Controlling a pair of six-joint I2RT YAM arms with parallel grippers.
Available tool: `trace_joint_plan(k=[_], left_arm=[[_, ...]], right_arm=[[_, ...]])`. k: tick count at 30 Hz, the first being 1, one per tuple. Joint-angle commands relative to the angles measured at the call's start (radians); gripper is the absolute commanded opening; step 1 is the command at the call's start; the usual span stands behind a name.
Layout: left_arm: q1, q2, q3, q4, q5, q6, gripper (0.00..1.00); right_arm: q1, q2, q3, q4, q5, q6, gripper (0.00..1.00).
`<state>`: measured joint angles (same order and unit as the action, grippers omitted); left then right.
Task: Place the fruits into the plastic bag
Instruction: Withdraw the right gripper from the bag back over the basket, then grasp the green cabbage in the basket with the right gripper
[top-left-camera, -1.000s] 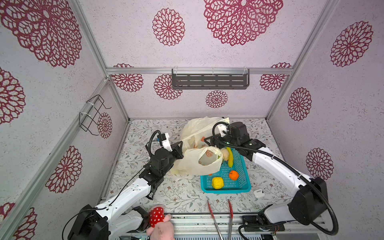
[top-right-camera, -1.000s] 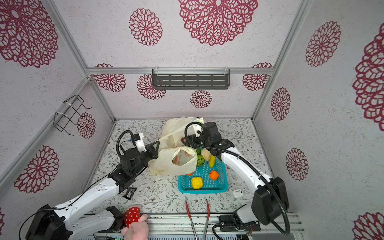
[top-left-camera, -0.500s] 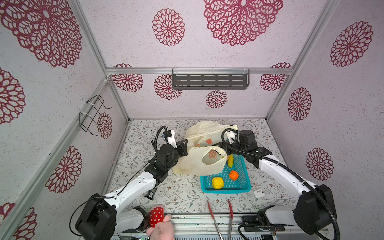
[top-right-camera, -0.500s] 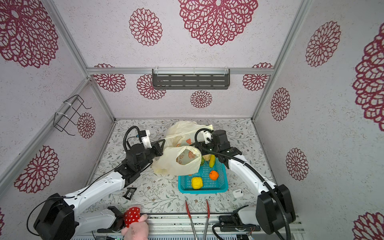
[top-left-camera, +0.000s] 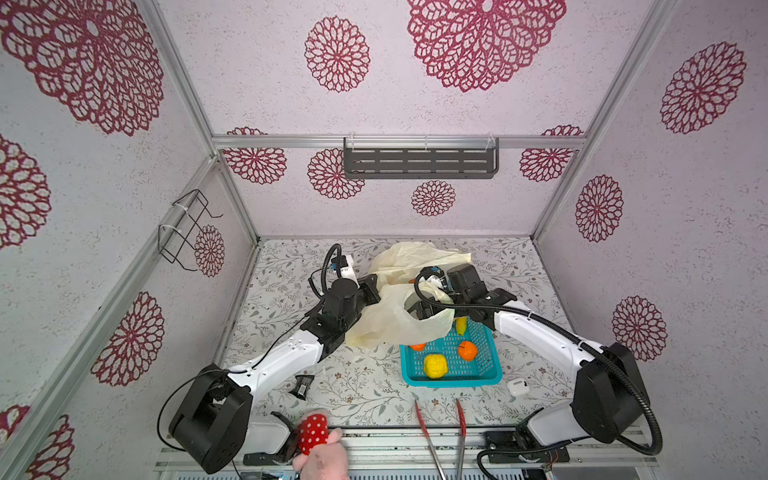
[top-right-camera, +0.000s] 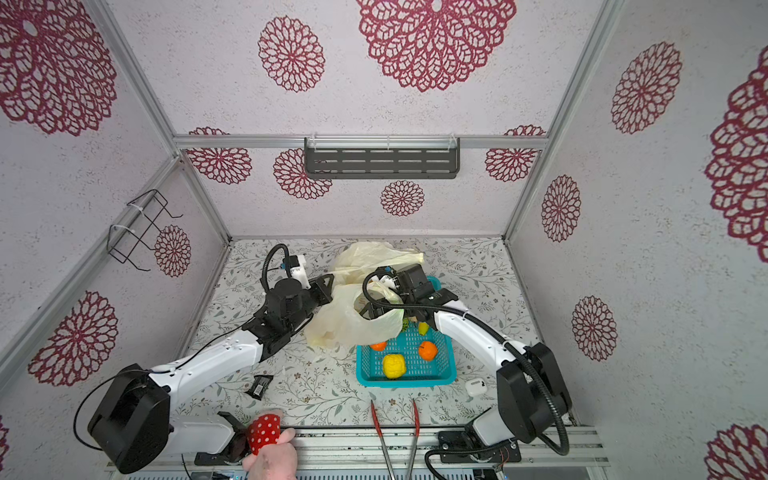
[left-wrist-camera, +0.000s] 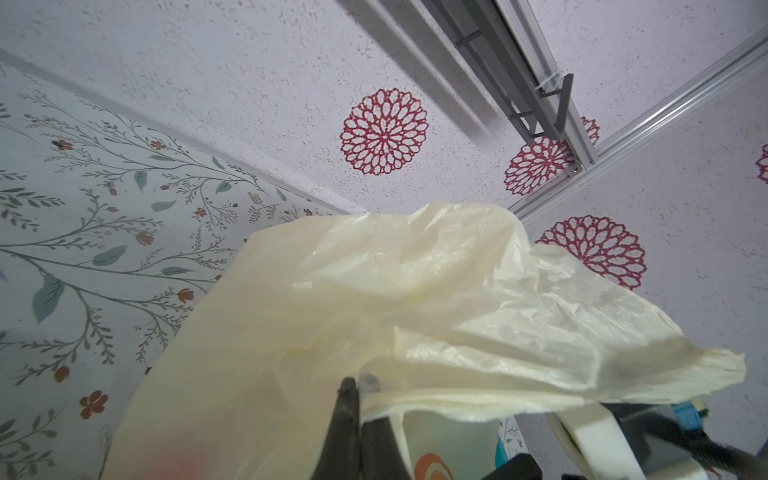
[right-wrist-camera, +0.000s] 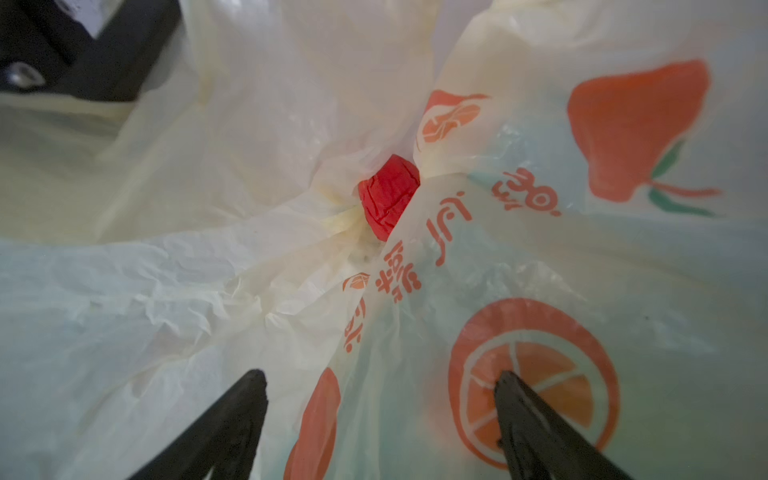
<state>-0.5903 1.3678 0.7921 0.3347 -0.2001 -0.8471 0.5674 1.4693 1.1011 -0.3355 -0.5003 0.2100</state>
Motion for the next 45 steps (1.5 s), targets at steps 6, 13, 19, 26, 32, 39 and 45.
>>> trace_joint_plan(k=[6, 13, 19, 26, 32, 39, 45], left_arm=[[-0.002, 0.036, 0.053, -0.069, -0.150, -0.053, 0.00], [-0.002, 0.024, 0.042, -0.081, -0.169, -0.049, 0.00], [-0.002, 0.001, 0.011, -0.058, -0.158, -0.048, 0.00], [-0.001, -0.032, -0.004, -0.070, -0.205, -0.046, 0.00], [-0.001, -0.049, 0.009, -0.102, -0.205, -0.011, 0.00], [0.000, -0.055, 0.013, -0.108, -0.190, -0.013, 0.00], [-0.003, -0.053, 0.007, -0.121, -0.182, -0.029, 0.00]], right_arm=[[-0.044, -0.129, 0.071, -0.059, 0.134, -0.034, 0.89], [-0.178, -0.232, 0.012, 0.045, 0.267, 0.073, 0.90], [-0.206, -0.260, -0.072, 0.065, 0.319, 0.145, 0.91], [-0.224, -0.288, -0.194, 0.061, 0.384, 0.184, 0.90], [-0.245, -0.276, -0.237, 0.081, 0.350, 0.181, 0.90], [-0.159, -0.097, -0.187, 0.053, 0.220, 0.157, 0.88], [-0.118, 0.022, -0.130, 0.042, 0.256, 0.174, 0.87]])
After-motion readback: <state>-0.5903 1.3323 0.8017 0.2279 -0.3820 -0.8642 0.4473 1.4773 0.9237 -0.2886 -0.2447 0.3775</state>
